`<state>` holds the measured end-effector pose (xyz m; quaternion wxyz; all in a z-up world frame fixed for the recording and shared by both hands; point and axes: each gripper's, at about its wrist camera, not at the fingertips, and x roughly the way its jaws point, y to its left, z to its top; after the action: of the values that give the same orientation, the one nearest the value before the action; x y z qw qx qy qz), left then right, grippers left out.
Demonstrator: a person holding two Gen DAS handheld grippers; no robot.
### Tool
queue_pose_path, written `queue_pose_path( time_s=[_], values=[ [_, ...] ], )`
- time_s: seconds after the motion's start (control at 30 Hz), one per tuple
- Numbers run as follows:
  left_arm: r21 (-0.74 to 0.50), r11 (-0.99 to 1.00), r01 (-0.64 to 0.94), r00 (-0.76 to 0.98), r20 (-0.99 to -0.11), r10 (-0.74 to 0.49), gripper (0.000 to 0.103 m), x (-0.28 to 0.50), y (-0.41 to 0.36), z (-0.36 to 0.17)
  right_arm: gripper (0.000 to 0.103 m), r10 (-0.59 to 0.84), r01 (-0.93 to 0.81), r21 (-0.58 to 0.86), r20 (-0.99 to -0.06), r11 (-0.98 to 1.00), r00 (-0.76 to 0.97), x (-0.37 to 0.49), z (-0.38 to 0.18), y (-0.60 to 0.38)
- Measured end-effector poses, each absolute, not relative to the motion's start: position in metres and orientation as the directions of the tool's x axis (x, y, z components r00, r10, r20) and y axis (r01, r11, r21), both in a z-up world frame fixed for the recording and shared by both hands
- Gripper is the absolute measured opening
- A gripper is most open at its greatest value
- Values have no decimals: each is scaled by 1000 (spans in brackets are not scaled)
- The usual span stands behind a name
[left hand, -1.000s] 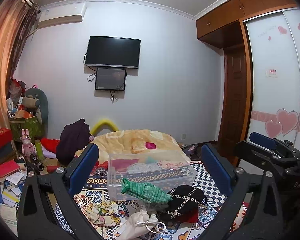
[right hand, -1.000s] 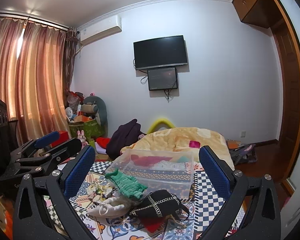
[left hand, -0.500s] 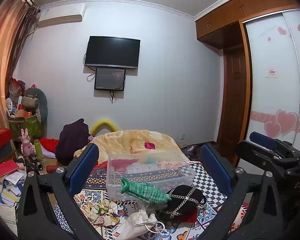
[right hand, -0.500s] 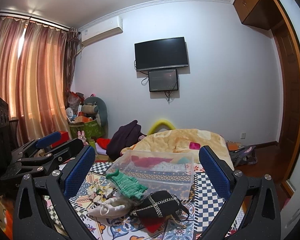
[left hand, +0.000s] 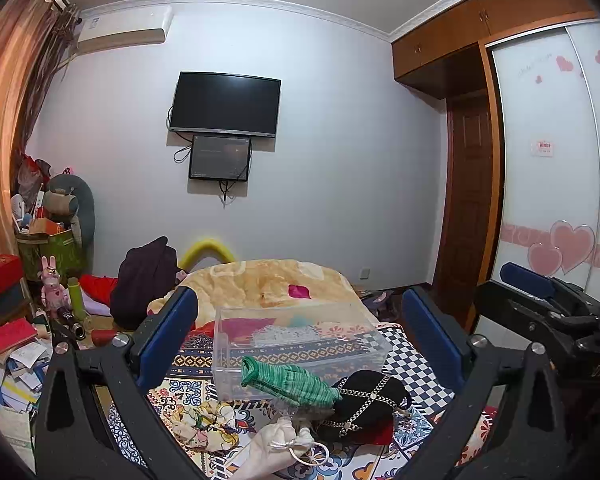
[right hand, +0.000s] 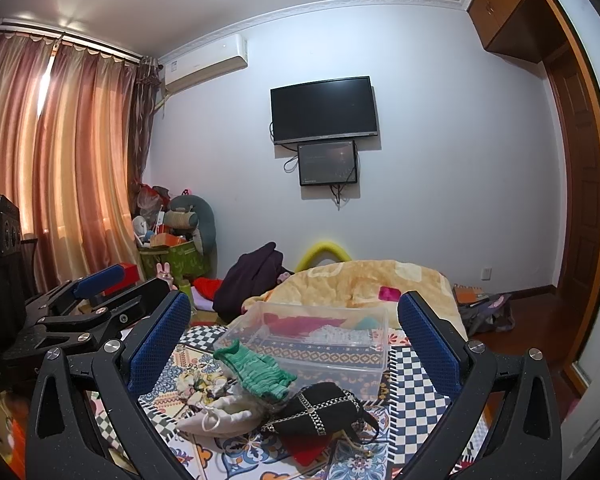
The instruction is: Organize soft objects
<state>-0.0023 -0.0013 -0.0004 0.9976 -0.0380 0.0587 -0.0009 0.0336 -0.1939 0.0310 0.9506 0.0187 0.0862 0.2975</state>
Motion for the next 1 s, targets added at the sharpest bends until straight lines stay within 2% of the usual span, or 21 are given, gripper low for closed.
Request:
queue_pose_path(
  time_s=[0.7,1.0],
  values=[
    [-80,997,2,993,-120,-11,103,-3,-2,-2,103,570,-564,86,-151,821,808,33,31,-193],
    [-87,996,-17,988,-152,3,103,8,4,-11,103,556,-549,93,-177,831,812,43,23,-193]
  ],
)
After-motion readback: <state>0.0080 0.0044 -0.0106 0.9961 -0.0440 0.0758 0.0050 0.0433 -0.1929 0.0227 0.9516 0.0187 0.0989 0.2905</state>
